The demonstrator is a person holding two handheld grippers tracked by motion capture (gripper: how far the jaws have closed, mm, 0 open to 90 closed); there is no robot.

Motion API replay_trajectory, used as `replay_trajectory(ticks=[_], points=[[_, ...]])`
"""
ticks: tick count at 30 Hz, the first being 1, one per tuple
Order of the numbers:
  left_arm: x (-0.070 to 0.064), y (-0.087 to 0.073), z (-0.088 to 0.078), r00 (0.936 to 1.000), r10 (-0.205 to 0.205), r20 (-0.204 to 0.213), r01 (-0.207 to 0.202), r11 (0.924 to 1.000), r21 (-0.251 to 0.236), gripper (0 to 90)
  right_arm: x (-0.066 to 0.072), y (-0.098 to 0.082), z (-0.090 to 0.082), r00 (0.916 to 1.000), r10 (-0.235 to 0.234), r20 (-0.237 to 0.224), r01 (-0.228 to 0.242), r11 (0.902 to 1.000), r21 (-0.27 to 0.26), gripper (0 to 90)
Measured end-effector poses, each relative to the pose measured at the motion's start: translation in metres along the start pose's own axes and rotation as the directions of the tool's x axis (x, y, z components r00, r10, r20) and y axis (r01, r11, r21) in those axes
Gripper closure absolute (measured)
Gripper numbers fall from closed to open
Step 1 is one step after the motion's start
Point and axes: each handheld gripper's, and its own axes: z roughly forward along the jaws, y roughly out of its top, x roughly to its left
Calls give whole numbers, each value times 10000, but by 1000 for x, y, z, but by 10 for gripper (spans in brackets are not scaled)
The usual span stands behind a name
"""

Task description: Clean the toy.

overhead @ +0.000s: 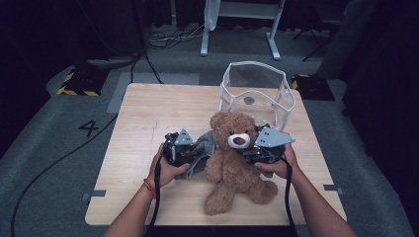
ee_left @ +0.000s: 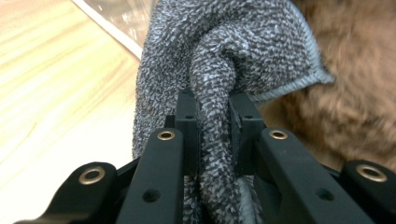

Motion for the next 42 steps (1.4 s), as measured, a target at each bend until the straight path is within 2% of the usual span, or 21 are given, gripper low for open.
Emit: replay_trajectory(ticks=[2, 4, 8, 10, 13, 14, 15, 21, 23, 26, 27, 29, 30, 31, 32, 35, 36, 37, 38, 40, 42], points=[[-3, -4, 2, 9997, 250, -43, -248, 9988, 410, 773, 0, 2, 0, 10000, 10, 82, -12, 9998, 222, 200], [-4, -6, 2, 9995, 298, -58, -295, 9981, 549, 773, 0, 2, 1, 9999, -38, 157, 32, 9993, 382, 184], [-7, -14, 3, 9991, 225, 348, -249, 9973, 698, 773, -2, 3, 1, 9994, 175, 295, -197, 9970, 755, 150], [-11, -13, 6, 9969, 299, 728, -347, 9972, 660, 773, -4, 4, 0, 9993, 266, 245, -286, 9962, 824, 137], [-24, -5, 11, 9897, 738, 1228, -796, 9959, 427, 773, 0, 5, 1, 9979, 156, 624, -217, 9948, 990, 103], [-24, -5, 11, 9897, 738, 1228, -796, 9959, 427, 773, 0, 5, 1, 9979, 156, 624, -217, 9948, 990, 103], [-29, -2, 13, 9880, 947, 1224, -1005, 9940, 422, 773, 1, 5, 1, 9969, 173, 766, -253, 9942, 1044, 99], [-32, 1, 15, 9875, 915, 1283, -958, 9950, 277, 774, 2, 4, -5, 9915, 299, 1264, -461, 9908, 1271, 89], [-33, 2, 16, 9859, 927, 1390, -966, 9951, 220, 774, 5, 4, -10, 9863, 123, 1644, -366, 9887, 1452, 98], [-34, 2, 15, 9861, 934, 1378, -965, 9952, 160, 774, 7, 8, -12, 9922, 78, 1243, -236, 9918, 1260, 201], [-34, 2, 14, 9862, 981, 1336, -1010, 9948, 154, 774, 7, 8, -12, 9922, 78, 1243, -236, 9918, 1260, 201], [-34, 1, 12, 9886, 907, 1200, -916, 9958, 23, 775, 7, 11, -8, 9956, -11, 935, -123, 9897, 1428, 303], [-34, 1, 12, 9886, 907, 1200, -916, 9958, 23, 776, 7, 12, -6, 9964, -40, 841, -77, 9903, 1386, 303], [-33, 0, 8, 9908, 879, 1028, -861, 9960, -217, 777, 8, 13, -5, 9973, -89, 732, -9, 9911, 1333, 335], [-33, 0, 8, 9908, 879, 1028, -861, 9960, -217, 778, 8, 13, -5, 9973, -89, 732, -9, 9911, 1333, 335], [-31, -2, -3, 9954, 659, 694, -610, 9956, -706, 779, 12, 19, -3, 9980, -324, 544, 268, 9947, 998, 348], [-29, -3, -9, 9967, 610, 543, -559, 9944, -898, 781, 13, 21, -3, 9979, -359, 530, 316, 9962, 811, 348], [-24, -5, -24, 9991, 343, 244, -306, 9897, -1397, 782, 14, 26, -2, 9982, -414, 441, 405, 9989, 214, 348], [-24, -5, -24, 9991, 343, 244, -306, 9897, -1397, 782, 14, 26, -2, 9982, -414, 441, 405, 9989, 214, 348], [-18, -6, -39, 9999, 74, -74, -87, 9804, -1968, 783, 15, 33, -2, 9989, -406, 232, 413, 9987, -283, 338], [-10, -5, -60, 9989, -336, -336, 232, 9620, -2721, 783, 18, 43, 4, 9991, -343, -250, 317, 9949, -953, 307]])
